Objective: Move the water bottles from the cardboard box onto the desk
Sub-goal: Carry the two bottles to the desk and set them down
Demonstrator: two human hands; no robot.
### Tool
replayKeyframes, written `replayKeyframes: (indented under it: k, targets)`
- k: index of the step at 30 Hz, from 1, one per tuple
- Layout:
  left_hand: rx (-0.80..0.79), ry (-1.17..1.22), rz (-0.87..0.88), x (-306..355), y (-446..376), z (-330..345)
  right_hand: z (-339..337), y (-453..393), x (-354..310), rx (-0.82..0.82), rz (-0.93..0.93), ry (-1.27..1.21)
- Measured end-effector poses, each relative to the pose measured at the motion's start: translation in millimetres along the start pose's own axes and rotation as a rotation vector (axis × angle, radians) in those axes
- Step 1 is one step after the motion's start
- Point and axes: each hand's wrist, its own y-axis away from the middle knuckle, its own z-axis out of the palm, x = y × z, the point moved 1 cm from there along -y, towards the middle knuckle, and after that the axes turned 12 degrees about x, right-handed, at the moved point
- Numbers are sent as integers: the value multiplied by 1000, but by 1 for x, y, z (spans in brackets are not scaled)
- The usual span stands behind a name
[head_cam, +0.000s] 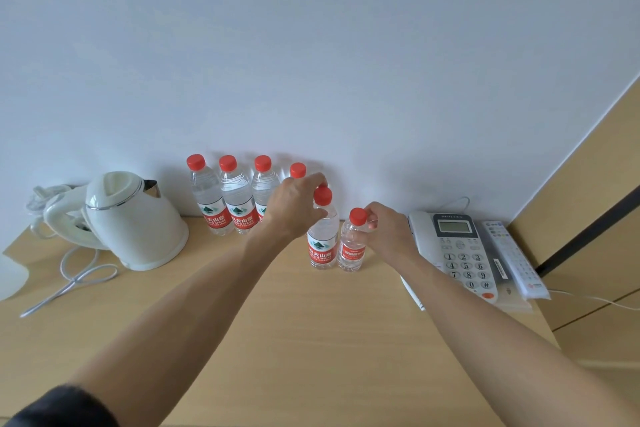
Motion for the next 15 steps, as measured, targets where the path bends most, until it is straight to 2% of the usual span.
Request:
replayKeyframes:
  k: [15]
  targets:
    - [-6,-16,-56,8,-43,18,0,1,4,23,-7,-17]
